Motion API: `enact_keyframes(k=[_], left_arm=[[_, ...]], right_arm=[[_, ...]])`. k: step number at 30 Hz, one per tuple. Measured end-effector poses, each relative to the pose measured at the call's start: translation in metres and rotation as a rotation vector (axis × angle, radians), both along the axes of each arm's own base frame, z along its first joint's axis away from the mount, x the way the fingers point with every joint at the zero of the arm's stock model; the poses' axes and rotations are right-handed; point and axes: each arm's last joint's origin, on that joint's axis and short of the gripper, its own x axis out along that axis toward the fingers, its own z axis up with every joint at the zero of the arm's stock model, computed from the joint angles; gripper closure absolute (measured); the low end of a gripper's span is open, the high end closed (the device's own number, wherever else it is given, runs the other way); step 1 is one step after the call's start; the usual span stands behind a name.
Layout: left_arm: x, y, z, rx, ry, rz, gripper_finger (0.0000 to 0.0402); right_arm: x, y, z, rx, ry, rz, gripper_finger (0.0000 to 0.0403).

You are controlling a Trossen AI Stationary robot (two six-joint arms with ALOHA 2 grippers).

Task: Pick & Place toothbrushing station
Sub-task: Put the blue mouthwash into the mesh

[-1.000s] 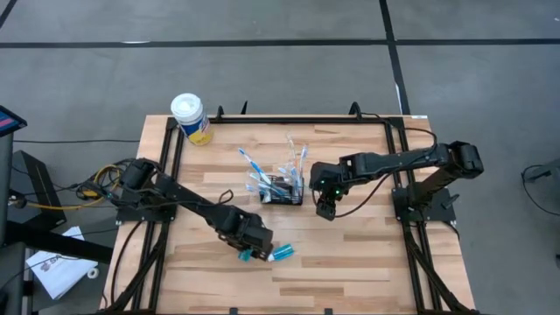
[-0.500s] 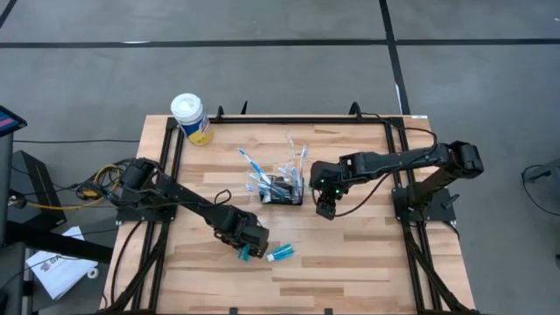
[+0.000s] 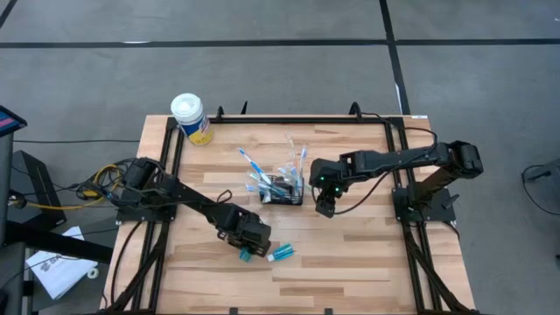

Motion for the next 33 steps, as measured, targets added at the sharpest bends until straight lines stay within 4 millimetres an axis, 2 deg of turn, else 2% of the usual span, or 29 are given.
enact_keyframes(k=[4,5,12,17,24,33], left_arm=[[0.004,0.000,0.001,-0.014,-0.039,0.005,0.0325],[0.006,0.000,0.001,-0.017,-0.048,0.007,0.0344],[0.007,0.002,0.002,-0.035,-0.053,0.011,0.0345],[0.003,0.008,0.015,0.026,-0.089,0.039,0.0345],[-0.001,0.026,0.066,0.060,-0.278,0.120,0.0345],[-0.020,0.064,0.136,0.256,-0.583,0.300,0.0345]], right_arm=[[0.000,-0.002,0.000,0.000,0.000,-0.006,0.0207],[0.000,-0.003,0.000,0.000,0.000,-0.009,0.0208],[0.000,-0.003,0.000,-0.001,-0.001,-0.006,0.0217],[0.000,-0.004,0.000,-0.006,-0.003,0.002,0.0221],[0.000,-0.009,0.000,-0.006,-0.002,-0.016,0.0218],[0.001,-0.010,0.000,-0.004,-0.010,-0.029,0.0221]])
